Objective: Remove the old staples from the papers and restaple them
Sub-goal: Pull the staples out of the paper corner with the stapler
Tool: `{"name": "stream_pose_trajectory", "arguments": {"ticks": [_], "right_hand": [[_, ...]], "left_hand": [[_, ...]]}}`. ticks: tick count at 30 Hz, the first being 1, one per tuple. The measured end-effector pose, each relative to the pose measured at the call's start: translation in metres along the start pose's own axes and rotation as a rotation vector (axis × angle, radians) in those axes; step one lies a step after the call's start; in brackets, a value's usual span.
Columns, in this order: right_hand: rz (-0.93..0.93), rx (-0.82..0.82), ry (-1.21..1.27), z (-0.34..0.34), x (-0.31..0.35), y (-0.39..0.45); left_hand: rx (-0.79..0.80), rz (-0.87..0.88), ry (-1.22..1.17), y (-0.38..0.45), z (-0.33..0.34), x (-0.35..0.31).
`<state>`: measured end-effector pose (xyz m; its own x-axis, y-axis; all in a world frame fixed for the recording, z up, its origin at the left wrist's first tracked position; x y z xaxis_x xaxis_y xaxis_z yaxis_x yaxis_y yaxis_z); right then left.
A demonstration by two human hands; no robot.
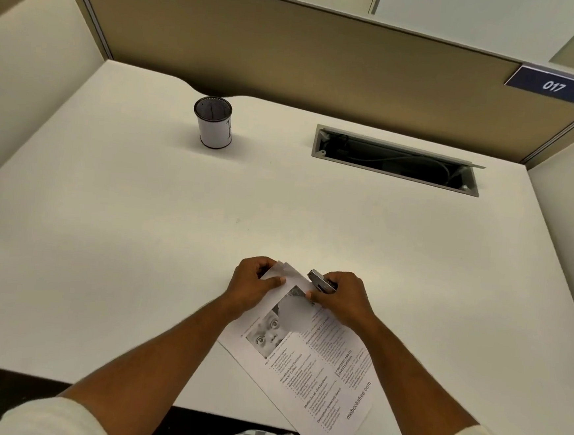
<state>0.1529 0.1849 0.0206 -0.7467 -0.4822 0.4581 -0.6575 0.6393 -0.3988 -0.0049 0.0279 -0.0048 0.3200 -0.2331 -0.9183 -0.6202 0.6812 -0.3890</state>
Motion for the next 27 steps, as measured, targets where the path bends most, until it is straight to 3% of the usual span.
{"name": "stream_pose_trajectory", "arguments": {"ticks": [5,12,16,19,23,27], "right_hand": [[0.027,0.020,-0.086,-0.003,-0.008,-0.004],[-0.022,-0.211,-0.152,-0.017,-0.003,-0.010],[-0.091,-0.457,-0.204,-0.037,0.008,-0.016],[-0.153,-0.737,-0.231,-0.062,0.020,-0.023],[-0.345,-1.132,-0.262,-0.099,0.043,-0.040],[-0.493,-1.354,-0.252,-0.126,0.052,-0.056]], "left_hand": [[-0.060,-0.035,-0.088,-0.001,-0.005,-0.002],[-0.147,0.053,0.031,-0.002,0.000,-0.016],[-0.248,0.223,0.065,-0.004,0.005,-0.046],[-0.315,0.367,0.055,-0.005,0.008,-0.078],[-0.209,0.467,-0.175,-0.006,0.019,-0.118],[-0.125,0.620,-0.237,-0.017,0.023,-0.151]]}}
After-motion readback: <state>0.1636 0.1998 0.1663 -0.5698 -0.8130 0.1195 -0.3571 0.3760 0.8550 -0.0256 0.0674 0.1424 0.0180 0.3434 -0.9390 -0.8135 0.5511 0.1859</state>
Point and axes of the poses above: each hand's wrist, its own y-axis towards the middle knuckle, its own z-axis out of the palm, x = y × z, the point moved 4 cm from there along y, towards the middle knuckle, and after that the axes turned 14 degrees about -y, right-handed, at the moved point
